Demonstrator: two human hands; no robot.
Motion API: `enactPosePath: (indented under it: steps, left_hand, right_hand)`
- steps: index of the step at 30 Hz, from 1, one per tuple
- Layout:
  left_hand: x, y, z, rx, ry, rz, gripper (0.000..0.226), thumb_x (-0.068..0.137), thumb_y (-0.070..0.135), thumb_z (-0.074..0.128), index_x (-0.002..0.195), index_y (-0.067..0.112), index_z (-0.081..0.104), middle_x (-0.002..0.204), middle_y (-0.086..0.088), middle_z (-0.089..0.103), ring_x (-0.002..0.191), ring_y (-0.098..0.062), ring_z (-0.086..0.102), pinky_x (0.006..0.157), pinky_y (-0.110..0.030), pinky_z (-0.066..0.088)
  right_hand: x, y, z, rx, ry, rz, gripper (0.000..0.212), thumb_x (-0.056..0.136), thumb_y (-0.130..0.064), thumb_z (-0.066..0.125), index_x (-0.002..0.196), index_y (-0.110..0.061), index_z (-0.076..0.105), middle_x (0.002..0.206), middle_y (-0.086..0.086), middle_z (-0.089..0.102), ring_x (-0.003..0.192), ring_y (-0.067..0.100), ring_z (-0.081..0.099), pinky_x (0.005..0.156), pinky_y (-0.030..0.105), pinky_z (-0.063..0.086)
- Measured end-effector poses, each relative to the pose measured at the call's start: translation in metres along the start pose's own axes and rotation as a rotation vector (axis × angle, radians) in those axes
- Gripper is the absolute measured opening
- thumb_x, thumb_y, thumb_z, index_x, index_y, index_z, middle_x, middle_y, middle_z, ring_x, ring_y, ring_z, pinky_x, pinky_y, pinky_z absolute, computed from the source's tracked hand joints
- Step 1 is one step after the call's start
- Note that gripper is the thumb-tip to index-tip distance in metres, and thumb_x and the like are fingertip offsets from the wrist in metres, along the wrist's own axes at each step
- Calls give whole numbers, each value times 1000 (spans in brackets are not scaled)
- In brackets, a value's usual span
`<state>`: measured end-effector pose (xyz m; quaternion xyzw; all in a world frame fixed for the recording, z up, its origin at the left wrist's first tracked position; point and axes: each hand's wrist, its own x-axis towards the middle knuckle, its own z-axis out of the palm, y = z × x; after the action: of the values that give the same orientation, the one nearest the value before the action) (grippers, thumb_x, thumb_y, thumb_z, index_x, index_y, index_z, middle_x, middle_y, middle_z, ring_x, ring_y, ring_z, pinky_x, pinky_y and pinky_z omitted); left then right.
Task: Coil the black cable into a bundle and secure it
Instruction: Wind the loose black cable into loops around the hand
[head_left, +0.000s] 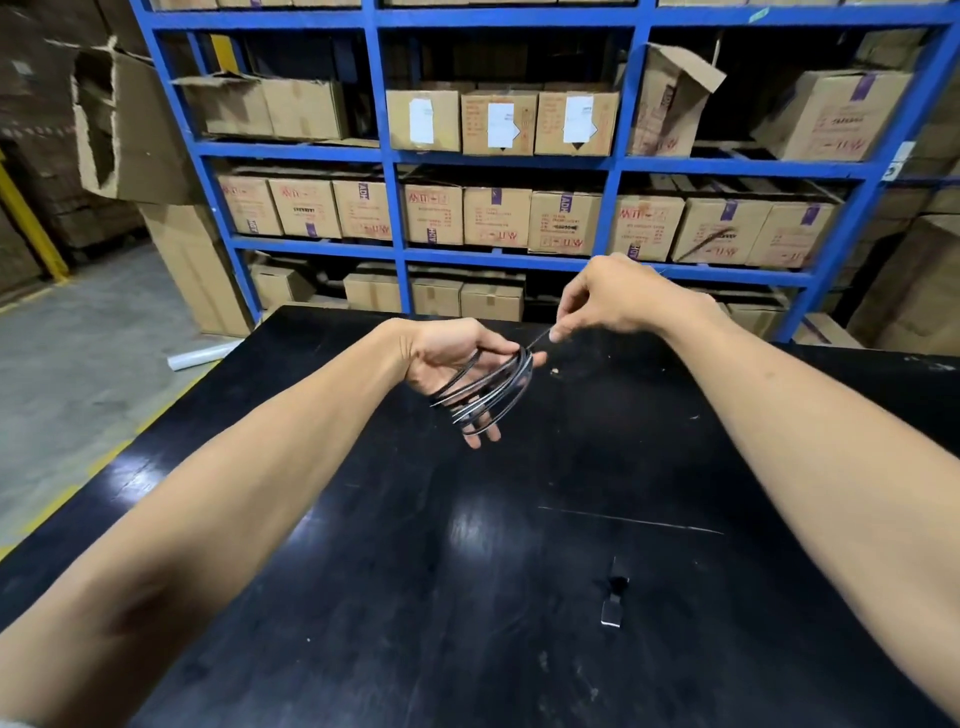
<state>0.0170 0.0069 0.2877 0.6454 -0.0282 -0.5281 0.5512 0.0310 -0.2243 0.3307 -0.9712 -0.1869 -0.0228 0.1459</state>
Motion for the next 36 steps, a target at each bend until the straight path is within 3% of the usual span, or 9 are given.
enactPosePath:
  steps: [3, 6, 9, 13, 17, 22, 27, 32, 36]
  left_hand:
    - [2, 2, -16, -113, 158, 117, 43, 101, 44, 35, 127, 22, 63, 138, -21, 46, 121, -64, 44, 100, -79, 28]
    - [6, 3, -28, -268, 301, 284, 48, 103, 44, 30, 143, 23, 47, 137, -20, 50, 111, -52, 55, 96, -80, 32]
    - [10, 5, -35, -491, 386, 489, 43, 104, 41, 28, 134, 21, 52, 133, -18, 54, 112, -49, 57, 97, -76, 35]
    - [14, 13, -30, -748, 322, 706, 44, 104, 38, 30, 135, 23, 57, 122, -16, 61, 133, -51, 41, 89, -76, 41]
    - [3, 27, -8, -773, 166, 816, 42, 104, 37, 30, 134, 21, 55, 136, -20, 53, 126, -65, 39, 95, -80, 32]
    - [-9, 29, 6, -501, -139, 738, 46, 103, 42, 29, 149, 37, 37, 161, -3, 26, 131, -65, 32, 104, -78, 24]
    - [-9, 12, 14, -166, -336, 353, 48, 104, 46, 25, 151, 41, 28, 163, 7, 21, 139, -59, 21, 107, -76, 16]
    - [7, -3, 15, -70, -161, 114, 44, 102, 46, 35, 141, 34, 52, 154, 6, 38, 133, -58, 36, 105, -75, 26]
    - [24, -4, 12, -140, 121, 190, 48, 102, 49, 32, 111, 20, 69, 108, -15, 60, 99, -43, 59, 104, -76, 27]
  right_hand:
    - [-6, -5, 2, 95, 49, -12, 15, 84, -44, 79, 88, -31, 82, 79, -15, 72, 87, 9, 63, 83, 39, 56]
    - [-16, -11, 24, 308, 159, 10, 15, 94, -36, 69, 96, -27, 81, 70, -13, 69, 57, 5, 62, 67, 26, 52]
    - [-27, -19, 58, 567, 207, 35, 15, 99, -32, 64, 108, -35, 75, 76, -8, 73, 49, 8, 58, 58, 19, 48]
    - [-43, -31, 104, 998, 141, 67, 25, 100, -27, 65, 123, -29, 74, 71, -2, 63, 53, 12, 47, 55, 21, 45]
    - [-54, -33, 131, 1161, -25, 124, 23, 100, -32, 64, 120, -30, 77, 69, -1, 55, 53, 12, 43, 52, 22, 40]
    - [-48, -13, 130, 1033, -63, 269, 31, 93, -46, 70, 98, -19, 83, 63, -5, 50, 51, 10, 39, 50, 22, 34]
    - [-30, 16, 76, 671, -41, 187, 15, 87, -33, 80, 82, -19, 82, 51, -5, 55, 52, 14, 37, 50, 26, 34]
    - [-14, 16, 21, 373, -2, 112, 14, 84, -42, 80, 83, -28, 83, 61, -7, 69, 59, 16, 54, 62, 34, 48]
    - [-18, -7, 11, 287, 109, 95, 11, 91, -30, 74, 91, -24, 83, 75, -6, 74, 61, 9, 59, 69, 29, 51]
